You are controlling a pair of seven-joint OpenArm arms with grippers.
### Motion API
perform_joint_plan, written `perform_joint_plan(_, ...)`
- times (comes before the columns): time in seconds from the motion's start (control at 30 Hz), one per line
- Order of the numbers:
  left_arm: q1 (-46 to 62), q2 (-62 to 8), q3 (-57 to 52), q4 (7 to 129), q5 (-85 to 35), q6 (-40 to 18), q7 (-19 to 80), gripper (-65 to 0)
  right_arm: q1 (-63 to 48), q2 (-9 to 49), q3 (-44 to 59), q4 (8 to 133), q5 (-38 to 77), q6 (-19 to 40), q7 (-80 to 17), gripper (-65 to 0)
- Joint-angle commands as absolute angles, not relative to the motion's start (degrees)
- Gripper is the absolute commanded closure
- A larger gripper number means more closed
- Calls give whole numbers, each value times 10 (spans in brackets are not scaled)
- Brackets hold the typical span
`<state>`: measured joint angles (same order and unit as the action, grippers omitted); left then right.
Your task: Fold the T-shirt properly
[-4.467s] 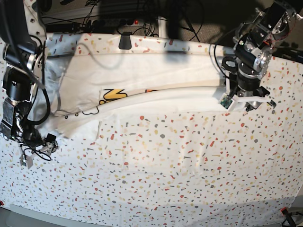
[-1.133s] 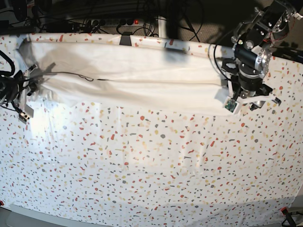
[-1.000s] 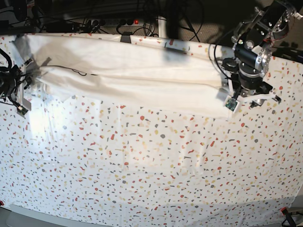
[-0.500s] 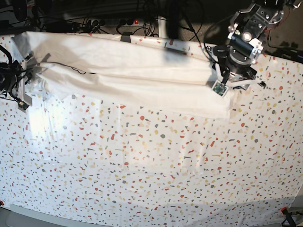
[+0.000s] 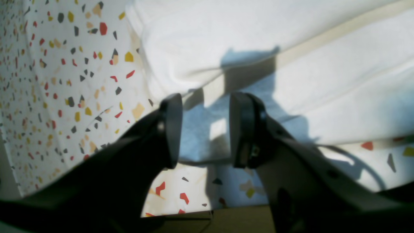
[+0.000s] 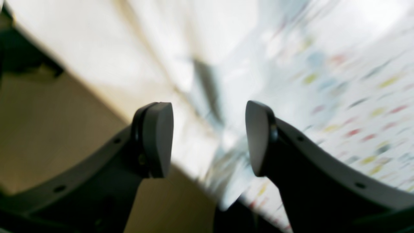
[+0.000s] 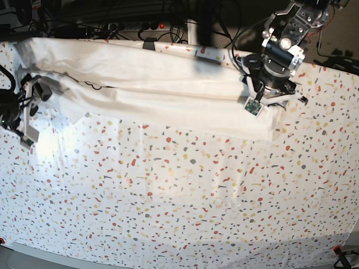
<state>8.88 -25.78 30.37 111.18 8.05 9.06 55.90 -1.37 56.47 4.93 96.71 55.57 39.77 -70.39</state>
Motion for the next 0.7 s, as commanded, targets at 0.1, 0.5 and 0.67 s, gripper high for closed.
perform_joint_plan(0.1,84,-262,301,1123,89,96,547,-228,60,529,57,941,497,397,-660,-351)
perform_joint_plan(0.5,84,-262,301,1123,89,96,544,-228,87,408,57,736,416,390,-594,-318)
perform_joint_plan(0.67,84,-262,301,1123,89,96,543,-228,85,382,57,710,359,390,-613,-318)
